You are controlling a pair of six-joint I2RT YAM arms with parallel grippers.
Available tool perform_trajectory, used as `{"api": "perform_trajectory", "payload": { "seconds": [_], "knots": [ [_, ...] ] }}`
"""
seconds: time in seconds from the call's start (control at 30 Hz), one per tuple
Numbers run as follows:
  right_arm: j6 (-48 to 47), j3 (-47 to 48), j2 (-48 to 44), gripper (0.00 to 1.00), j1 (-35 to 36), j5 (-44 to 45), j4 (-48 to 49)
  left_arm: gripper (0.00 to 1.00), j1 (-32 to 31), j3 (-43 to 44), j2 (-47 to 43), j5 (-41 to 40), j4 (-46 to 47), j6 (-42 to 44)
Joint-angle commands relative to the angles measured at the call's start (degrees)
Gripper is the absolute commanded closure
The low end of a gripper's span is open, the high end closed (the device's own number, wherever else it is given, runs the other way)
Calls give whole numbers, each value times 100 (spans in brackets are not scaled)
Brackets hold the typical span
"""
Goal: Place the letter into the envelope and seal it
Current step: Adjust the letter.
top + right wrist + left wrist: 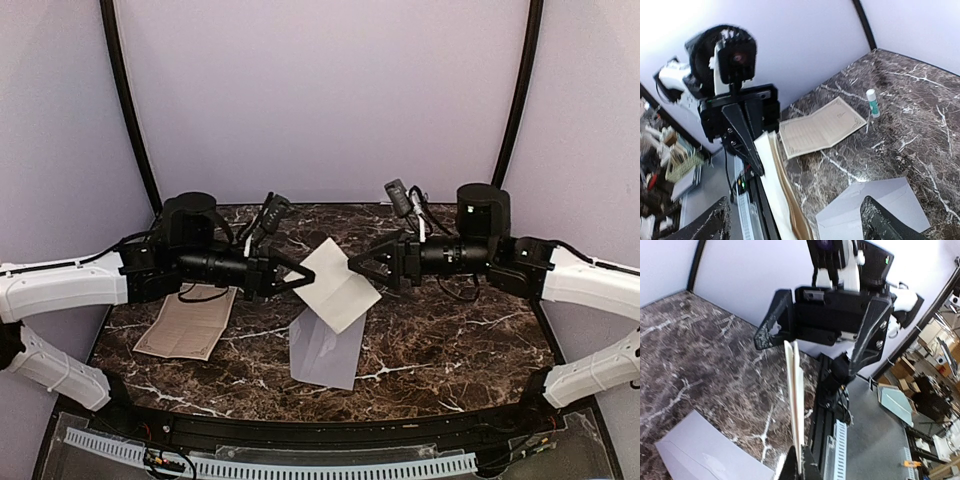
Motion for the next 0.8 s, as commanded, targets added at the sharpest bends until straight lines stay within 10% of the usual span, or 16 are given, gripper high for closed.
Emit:
{"api": "perform_trajectory", "payload": {
  "seconds": [0.0, 0.4, 0.77],
  "knots": [
    [1101, -956, -407, 11, 58, 1511, 2450, 100, -28, -647, -834, -2032, 2336, -750],
    [1275, -870, 248, 9, 450, 1150, 3675, 100, -137, -1197, -1086, -2494, 3812, -1217],
    [1189, -346, 749, 42, 456, 853, 4095, 100, -182, -1480, -1155, -2281, 4138, -1692]
  ]
}}
